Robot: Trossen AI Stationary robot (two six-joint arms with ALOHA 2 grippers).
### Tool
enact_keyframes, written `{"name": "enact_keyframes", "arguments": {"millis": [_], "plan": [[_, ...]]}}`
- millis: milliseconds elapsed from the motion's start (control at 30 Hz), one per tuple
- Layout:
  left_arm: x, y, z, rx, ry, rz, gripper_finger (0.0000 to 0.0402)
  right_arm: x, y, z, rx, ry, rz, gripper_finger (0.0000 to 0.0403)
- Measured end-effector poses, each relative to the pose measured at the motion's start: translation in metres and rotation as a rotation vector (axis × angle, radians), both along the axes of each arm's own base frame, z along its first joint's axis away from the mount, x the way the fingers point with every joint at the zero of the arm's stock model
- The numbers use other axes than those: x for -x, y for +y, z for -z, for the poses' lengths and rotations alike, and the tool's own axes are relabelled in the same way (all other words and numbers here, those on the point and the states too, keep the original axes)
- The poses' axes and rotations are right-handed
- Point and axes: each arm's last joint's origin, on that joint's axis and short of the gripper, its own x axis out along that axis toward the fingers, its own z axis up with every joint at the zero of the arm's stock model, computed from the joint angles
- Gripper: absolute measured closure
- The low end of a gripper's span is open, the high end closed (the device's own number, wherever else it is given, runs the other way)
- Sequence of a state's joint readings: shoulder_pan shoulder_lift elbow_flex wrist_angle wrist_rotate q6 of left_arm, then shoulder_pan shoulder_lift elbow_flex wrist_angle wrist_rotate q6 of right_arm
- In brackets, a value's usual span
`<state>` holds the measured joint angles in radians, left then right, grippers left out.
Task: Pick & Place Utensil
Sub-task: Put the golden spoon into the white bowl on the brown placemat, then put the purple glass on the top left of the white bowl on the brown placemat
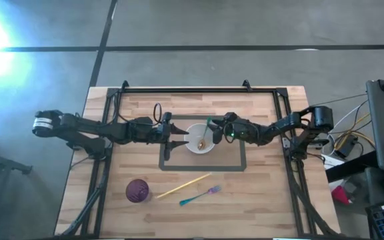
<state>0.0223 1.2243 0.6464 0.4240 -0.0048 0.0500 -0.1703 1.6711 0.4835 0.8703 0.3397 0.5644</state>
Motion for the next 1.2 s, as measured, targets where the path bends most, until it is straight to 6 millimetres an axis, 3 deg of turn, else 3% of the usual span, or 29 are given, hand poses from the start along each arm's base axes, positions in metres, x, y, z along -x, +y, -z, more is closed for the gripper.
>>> {"name": "enact_keyframes", "arguments": {"millis": [400,700,1200], "plan": [[0.000,-0.001,0.000,0.002,0.007,0.004,0.0236,0.000,0.000,-0.001,0.016,0.009,-0.005,0.0187],[0.016,-0.007,-0.011,0.014,0.021,0.023,0.0236,0.011,0.002,-0.020,0.051,0.074,-0.027,0.0188],[0.043,-0.021,-0.055,0.056,0.381,-0.008,0.0236,0.047,0.009,-0.054,0.032,0.201,-0.037,0.0188]]}}
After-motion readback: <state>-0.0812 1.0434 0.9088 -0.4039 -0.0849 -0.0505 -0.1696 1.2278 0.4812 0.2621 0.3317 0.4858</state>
